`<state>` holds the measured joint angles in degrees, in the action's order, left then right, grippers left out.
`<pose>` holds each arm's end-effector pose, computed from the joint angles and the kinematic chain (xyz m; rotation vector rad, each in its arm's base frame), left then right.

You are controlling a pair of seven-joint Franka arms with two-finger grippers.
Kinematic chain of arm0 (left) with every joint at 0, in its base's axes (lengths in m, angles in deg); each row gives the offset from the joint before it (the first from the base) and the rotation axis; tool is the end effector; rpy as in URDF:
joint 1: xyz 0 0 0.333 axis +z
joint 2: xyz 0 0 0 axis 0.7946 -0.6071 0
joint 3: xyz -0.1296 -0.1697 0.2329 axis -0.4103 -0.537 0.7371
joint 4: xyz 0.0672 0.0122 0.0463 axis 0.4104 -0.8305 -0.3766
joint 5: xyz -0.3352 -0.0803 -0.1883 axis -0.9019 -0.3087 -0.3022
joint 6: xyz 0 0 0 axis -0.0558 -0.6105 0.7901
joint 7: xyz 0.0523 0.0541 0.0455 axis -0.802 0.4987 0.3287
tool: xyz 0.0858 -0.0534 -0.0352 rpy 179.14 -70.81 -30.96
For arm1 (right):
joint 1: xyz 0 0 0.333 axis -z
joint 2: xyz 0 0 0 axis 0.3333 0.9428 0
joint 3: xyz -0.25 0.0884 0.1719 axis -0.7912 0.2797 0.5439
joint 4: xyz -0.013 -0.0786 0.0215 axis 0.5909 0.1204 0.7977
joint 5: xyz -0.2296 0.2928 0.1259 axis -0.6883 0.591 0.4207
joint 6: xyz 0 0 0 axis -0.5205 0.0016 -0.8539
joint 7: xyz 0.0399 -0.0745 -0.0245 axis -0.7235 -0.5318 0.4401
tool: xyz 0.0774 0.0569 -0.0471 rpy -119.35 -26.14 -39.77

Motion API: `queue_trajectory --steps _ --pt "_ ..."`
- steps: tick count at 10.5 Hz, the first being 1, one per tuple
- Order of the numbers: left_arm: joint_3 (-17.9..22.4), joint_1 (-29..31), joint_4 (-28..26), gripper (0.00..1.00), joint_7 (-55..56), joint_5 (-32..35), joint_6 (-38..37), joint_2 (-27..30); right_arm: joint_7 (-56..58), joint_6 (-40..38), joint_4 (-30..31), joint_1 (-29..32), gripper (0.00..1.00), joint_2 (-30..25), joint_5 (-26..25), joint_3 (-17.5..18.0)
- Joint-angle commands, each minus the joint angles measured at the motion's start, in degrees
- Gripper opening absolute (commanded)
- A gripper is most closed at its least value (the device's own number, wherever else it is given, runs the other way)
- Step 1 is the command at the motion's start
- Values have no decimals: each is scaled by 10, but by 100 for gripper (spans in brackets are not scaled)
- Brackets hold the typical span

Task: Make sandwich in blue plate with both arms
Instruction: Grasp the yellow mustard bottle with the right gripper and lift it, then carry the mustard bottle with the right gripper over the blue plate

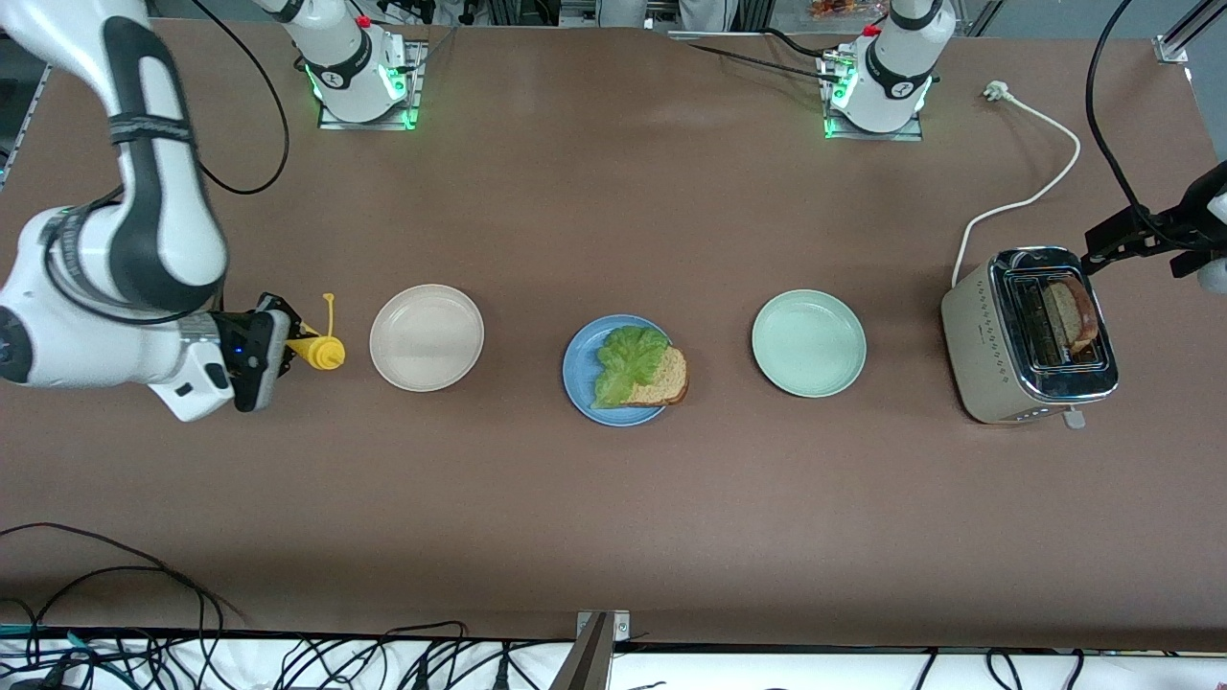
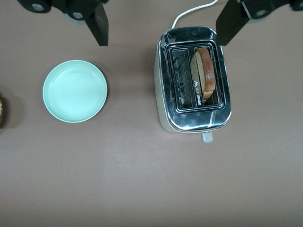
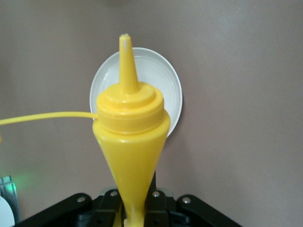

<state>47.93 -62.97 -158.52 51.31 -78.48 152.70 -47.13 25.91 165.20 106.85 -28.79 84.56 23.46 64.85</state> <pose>0.5786 0.0330 0.6079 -3.1091 0.0410 0.0175 0.6543 0.0613 0.3682 -2.2730 -1.6485 0.1853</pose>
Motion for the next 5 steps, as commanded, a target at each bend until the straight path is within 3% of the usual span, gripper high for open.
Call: queue_trajectory --steps 1,2,3,5 --pt "1 3 6 100 -2 -12 -9 0 -102 -10 -67 -97 15 6 -146 -4" --pt "1 4 6 100 -2 -12 -10 0 -117 -30 -77 -112 15 6 -169 -2" --pt "1 4 6 100 -2 -12 -9 0 -150 -41 -98 -167 15 7 -211 -8" --pt "1 4 6 100 -2 -12 -9 0 -215 -37 -119 -251 16 15 -322 -5"
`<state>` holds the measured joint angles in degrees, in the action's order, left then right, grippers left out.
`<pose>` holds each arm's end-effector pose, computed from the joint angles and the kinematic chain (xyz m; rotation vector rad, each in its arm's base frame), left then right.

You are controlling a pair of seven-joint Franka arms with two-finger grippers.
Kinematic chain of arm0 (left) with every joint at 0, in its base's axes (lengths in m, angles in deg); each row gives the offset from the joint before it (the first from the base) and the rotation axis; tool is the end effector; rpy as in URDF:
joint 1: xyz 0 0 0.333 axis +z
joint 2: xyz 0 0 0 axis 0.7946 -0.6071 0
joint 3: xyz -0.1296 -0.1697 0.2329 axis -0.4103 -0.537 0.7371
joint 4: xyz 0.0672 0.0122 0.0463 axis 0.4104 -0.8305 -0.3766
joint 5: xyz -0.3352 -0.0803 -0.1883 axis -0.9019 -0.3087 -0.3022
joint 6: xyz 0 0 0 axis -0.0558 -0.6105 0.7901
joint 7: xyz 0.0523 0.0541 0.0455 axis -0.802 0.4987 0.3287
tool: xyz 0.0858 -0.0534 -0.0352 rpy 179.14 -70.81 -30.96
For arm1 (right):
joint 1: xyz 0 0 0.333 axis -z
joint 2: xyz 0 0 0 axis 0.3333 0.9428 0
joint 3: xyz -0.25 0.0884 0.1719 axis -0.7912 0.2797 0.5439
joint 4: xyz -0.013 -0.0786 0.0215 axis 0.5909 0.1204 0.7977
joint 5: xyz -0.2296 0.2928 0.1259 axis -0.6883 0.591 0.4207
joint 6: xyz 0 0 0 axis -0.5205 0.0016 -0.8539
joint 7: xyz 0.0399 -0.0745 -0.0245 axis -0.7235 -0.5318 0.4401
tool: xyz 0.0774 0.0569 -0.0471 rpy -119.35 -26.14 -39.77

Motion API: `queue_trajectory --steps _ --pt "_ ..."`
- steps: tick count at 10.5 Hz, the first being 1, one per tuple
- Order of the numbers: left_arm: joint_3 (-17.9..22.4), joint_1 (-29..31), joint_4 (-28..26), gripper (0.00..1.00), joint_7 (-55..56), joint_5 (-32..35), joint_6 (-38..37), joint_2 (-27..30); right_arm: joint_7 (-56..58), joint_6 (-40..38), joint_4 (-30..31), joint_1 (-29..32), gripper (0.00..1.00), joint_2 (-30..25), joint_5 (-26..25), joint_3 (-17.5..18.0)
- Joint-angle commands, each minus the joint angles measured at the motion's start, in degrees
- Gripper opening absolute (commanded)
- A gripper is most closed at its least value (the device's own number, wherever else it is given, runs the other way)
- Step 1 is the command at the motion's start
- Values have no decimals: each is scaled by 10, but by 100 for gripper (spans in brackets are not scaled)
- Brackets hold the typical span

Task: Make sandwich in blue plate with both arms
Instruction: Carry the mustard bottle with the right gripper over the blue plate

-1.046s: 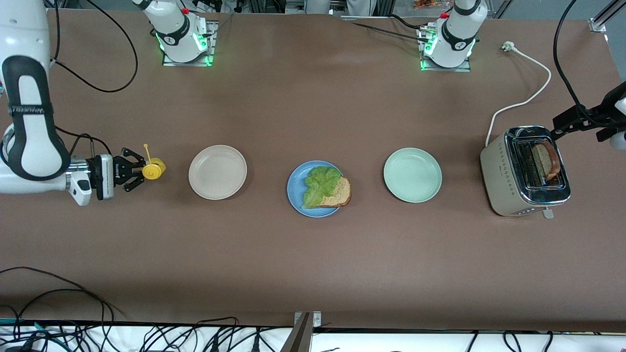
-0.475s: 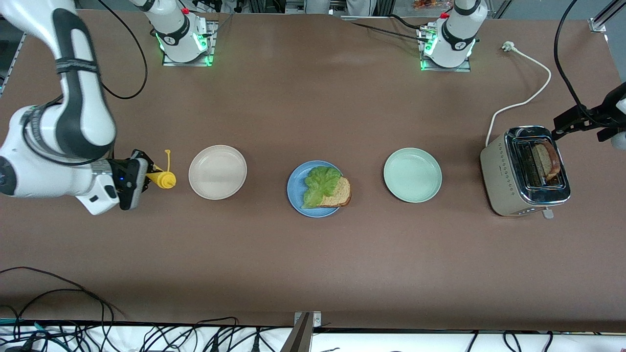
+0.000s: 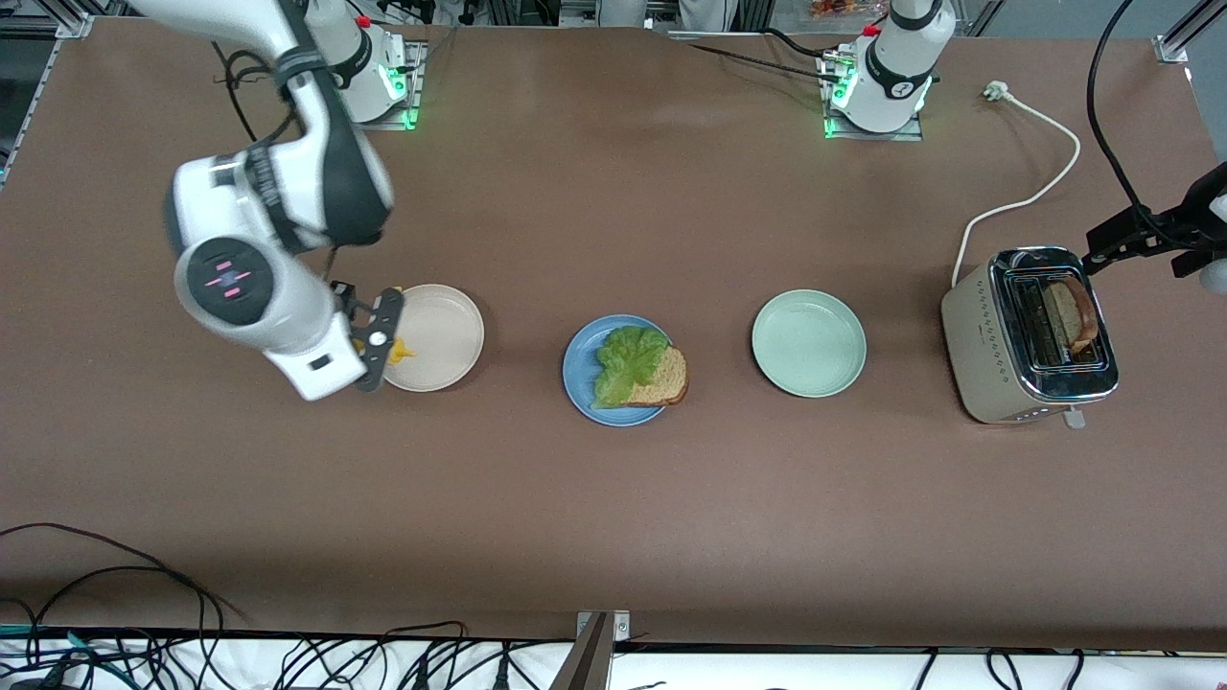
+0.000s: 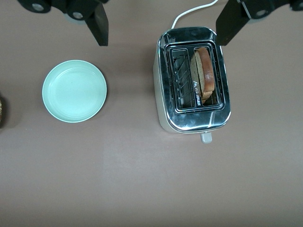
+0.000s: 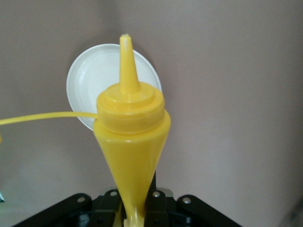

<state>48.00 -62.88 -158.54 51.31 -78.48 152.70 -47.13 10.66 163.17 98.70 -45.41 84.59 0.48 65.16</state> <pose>0.5785 0.0346 0.6078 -3.1091 0.0366 0.0181 0.6391 0.2224 0.4295 2.3095 1.9107 -0.3729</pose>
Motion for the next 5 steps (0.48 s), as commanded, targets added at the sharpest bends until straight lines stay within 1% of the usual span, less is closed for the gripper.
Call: queue_trajectory --steps 1,2,3,5 --pt "0 3 6 100 -2 -12 -10 0 -99 -16 -40 -120 16 19 -140 -9" --pt "0 3 6 100 -2 -12 -9 0 -143 -13 -40 -153 16 29 -184 -8" --pt "0 3 6 100 -2 -12 -9 0 -180 -2 -40 -181 16 42 -216 -8" --pt "0 3 6 100 -2 -12 -9 0 -197 35 -56 -224 16 84 -281 -8"
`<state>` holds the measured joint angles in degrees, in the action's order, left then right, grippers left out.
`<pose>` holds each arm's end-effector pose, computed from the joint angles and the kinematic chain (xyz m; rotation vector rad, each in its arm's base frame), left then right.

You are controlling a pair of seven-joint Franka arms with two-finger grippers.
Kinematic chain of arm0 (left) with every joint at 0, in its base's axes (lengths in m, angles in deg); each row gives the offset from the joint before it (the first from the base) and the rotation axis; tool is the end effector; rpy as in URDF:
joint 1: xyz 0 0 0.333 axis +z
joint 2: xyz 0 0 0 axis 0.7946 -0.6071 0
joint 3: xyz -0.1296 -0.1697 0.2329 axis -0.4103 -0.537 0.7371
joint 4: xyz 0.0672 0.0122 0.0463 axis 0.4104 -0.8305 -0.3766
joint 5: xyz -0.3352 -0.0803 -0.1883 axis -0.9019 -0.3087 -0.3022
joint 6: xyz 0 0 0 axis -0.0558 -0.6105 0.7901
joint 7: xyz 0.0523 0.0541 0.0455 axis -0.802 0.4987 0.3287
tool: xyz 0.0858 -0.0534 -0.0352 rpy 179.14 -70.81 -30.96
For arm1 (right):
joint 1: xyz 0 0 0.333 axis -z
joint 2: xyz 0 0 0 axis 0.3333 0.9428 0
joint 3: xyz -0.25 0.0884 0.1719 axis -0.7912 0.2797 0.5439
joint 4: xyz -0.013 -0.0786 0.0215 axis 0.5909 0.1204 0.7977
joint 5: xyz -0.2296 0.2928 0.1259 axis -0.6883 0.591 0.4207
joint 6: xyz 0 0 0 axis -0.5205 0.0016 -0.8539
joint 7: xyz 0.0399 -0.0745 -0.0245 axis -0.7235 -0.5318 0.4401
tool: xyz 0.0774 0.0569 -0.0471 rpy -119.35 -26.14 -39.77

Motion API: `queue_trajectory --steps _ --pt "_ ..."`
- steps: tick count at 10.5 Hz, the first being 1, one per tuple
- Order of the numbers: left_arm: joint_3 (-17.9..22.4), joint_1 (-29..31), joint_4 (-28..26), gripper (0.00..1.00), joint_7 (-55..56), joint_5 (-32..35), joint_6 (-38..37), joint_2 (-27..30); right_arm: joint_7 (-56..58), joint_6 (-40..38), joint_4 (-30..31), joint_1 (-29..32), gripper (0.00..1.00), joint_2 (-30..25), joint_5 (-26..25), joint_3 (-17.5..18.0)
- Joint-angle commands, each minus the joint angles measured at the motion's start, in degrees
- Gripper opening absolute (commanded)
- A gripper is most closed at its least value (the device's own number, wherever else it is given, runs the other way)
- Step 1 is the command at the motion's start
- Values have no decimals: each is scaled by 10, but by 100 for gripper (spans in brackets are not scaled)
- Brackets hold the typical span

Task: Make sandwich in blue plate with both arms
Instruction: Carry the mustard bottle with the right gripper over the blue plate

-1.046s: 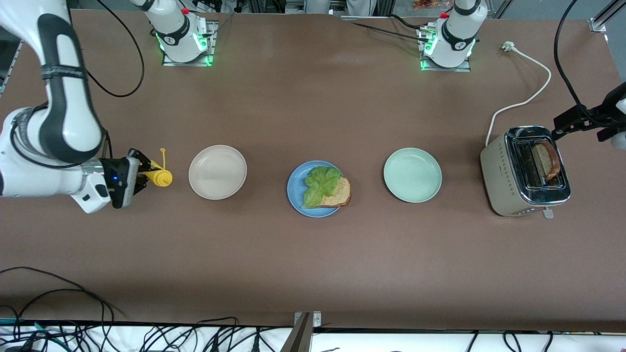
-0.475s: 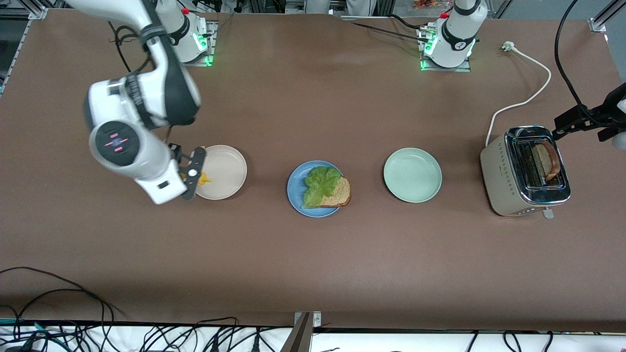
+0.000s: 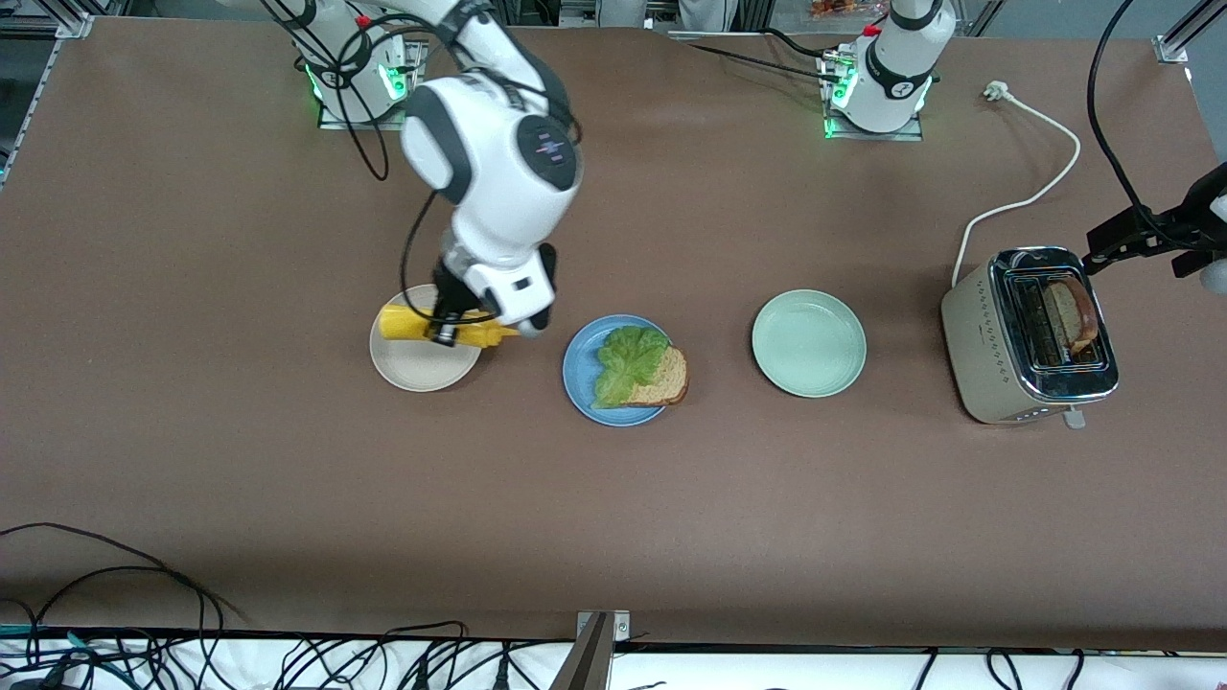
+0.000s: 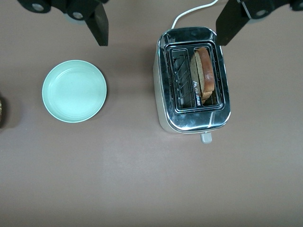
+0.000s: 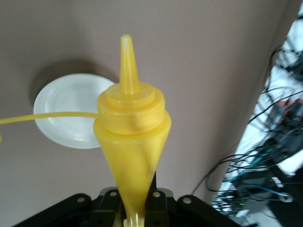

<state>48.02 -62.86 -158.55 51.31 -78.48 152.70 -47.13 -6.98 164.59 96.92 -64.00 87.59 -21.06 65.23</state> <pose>0.5785 0.0350 0.6077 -3.1091 0.0355 0.0183 0.5666 0.4001 0.4230 1.8889 1.7340 -0.2608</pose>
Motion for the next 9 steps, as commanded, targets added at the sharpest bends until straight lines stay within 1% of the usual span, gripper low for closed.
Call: queue_trajectory --steps 1,2,4,9 --pt "0 3 7 100 -2 -12 -9 0 -39 30 -54 -51 16 79 -91 -10" --pt "0 3 7 100 -2 -12 -9 0 -61 47 -76 -51 16 111 -118 -11" --pt "0 3 7 100 -2 -12 -9 0 -89 53 -112 -65 18 165 -167 -11" --pt "0 4 7 100 -2 -12 -9 0 -121 53 -126 -96 18 221 -253 -12"
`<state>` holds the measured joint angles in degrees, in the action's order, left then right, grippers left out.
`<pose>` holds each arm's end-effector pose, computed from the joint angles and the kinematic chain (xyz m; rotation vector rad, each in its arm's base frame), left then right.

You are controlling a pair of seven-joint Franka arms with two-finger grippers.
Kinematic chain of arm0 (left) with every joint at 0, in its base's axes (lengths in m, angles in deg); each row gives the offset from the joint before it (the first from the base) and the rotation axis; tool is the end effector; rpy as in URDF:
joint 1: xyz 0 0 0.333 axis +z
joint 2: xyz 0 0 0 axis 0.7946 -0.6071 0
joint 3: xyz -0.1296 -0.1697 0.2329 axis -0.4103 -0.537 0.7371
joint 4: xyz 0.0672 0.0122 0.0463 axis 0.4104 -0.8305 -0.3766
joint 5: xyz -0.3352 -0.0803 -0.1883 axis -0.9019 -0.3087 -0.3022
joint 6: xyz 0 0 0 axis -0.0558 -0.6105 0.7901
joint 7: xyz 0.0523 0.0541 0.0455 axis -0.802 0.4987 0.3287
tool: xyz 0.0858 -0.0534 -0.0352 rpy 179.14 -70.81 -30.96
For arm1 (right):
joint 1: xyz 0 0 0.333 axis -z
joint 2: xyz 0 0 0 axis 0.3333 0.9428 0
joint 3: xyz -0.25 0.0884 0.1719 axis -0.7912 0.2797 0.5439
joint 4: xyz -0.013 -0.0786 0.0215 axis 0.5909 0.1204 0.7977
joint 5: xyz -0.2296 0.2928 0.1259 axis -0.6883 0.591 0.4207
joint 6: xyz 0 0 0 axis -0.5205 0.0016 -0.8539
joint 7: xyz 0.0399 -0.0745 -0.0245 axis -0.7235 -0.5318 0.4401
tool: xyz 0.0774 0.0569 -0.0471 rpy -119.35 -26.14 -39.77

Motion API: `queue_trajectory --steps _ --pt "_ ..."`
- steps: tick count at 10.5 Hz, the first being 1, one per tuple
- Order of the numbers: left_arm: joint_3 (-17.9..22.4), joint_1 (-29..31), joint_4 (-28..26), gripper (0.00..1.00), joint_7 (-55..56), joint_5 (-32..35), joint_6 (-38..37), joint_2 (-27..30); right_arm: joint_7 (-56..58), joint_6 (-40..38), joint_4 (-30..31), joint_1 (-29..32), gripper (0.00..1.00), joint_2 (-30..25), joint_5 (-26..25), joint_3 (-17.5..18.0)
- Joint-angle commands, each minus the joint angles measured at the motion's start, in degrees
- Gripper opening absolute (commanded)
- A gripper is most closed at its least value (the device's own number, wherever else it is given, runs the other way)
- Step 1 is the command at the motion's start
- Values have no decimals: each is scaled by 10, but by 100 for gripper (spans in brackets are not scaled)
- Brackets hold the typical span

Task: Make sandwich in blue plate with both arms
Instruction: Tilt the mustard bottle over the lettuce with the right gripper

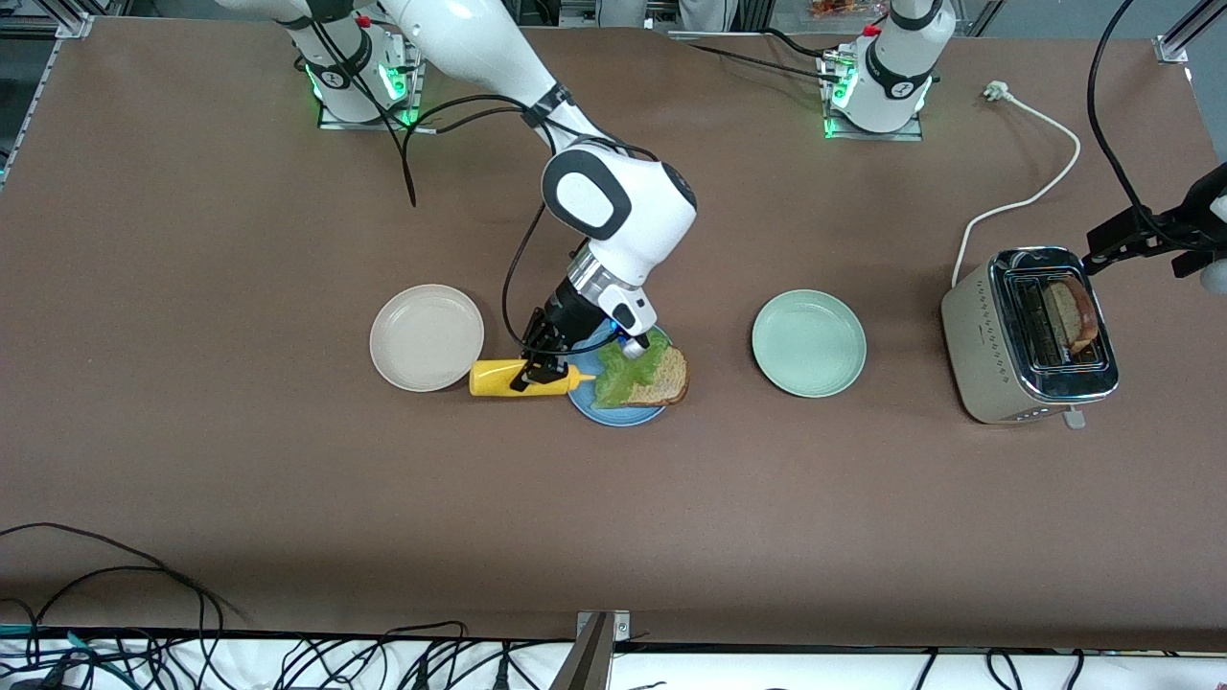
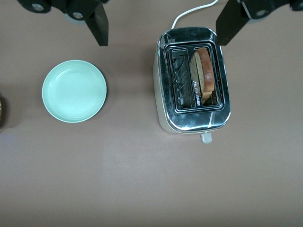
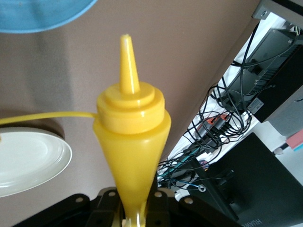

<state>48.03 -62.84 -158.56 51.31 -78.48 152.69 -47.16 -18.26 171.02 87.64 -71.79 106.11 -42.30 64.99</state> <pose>0.5786 0.0352 0.6073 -3.1090 0.0347 0.0197 0.5542 0.5062 0.2923 1.4786 1.6104 -0.0986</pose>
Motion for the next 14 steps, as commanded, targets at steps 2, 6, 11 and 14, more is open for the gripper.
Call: queue_trajectory --steps 2,6,11,14 --pt "0 4 7 100 -2 -12 -9 0 -9 -30 -30 -31 18 41 -58 -11" --pt "0 3 7 100 -2 -12 -9 0 -4 -47 -30 -33 18 39 -67 -11" --pt "-4 2 8 100 -1 -11 -9 0 2 -68 -31 9 16 -22 113 -16" --pt "-5 1 8 100 -2 -11 -9 1 4 -65 -31 55 16 -55 227 -14"
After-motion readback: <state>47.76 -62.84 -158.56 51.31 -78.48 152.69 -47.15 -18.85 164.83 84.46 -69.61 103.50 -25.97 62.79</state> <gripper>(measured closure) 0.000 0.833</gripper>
